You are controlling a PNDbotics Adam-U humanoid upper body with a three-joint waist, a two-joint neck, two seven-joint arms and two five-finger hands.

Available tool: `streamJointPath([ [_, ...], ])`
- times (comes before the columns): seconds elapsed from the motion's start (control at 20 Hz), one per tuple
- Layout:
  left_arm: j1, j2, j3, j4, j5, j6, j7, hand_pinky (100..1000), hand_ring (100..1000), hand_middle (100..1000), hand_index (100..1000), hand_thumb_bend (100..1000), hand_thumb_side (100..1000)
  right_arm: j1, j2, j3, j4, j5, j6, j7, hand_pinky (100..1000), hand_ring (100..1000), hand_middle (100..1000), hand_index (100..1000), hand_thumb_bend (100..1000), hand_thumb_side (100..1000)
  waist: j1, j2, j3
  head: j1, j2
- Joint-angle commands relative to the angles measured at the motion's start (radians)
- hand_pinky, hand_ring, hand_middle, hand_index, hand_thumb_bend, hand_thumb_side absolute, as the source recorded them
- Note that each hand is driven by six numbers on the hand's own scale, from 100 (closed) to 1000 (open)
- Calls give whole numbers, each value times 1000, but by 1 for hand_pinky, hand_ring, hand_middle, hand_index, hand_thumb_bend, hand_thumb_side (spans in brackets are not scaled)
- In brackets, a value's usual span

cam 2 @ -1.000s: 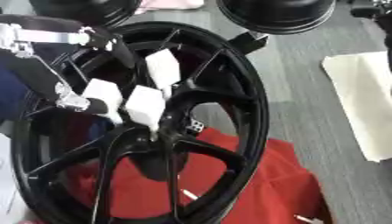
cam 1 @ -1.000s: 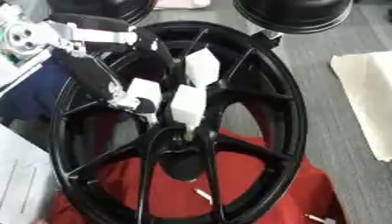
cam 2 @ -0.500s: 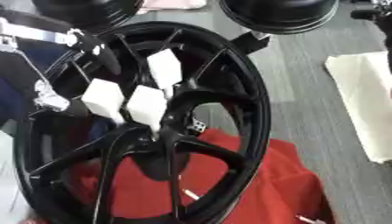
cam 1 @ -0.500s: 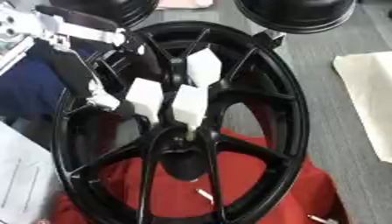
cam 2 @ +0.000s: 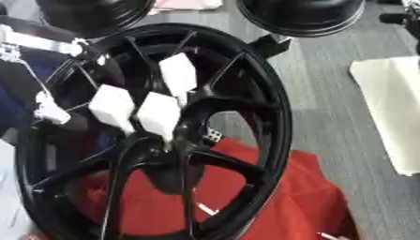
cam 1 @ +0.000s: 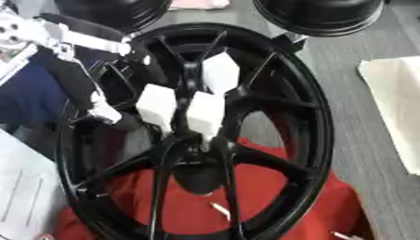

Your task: Pull the pin out of the wheel hub.

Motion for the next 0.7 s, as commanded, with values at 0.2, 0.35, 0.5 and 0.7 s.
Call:
streamJointPath([
  [0.2,-13,14,28,-7,-6,3,-1,911,896,831,889,513,367,-9,-19,-14,-5,-5,-3,1,756,821,635,681,100,664,-8,-14,-1,9,-10],
  [0.35,-12,12,23,-14,2,4,-1,911,895,825,883,514,386,-9,-17,-15,-4,-6,-3,0,756,821,635,681,100,665,-9,-13,-1,11,-8],
  [0.5,-13,10,17,-23,14,1,-1,911,896,819,875,520,409,-8,-16,-15,-3,-6,-3,0,756,821,635,681,100,665,-9,-13,-1,11,-8],
  [0.7,-16,6,13,-29,25,2,-1,909,895,816,870,542,426,-9,-15,-16,-3,-7,-3,0,757,821,636,682,100,665,-8,-13,-2,14,-9],
])
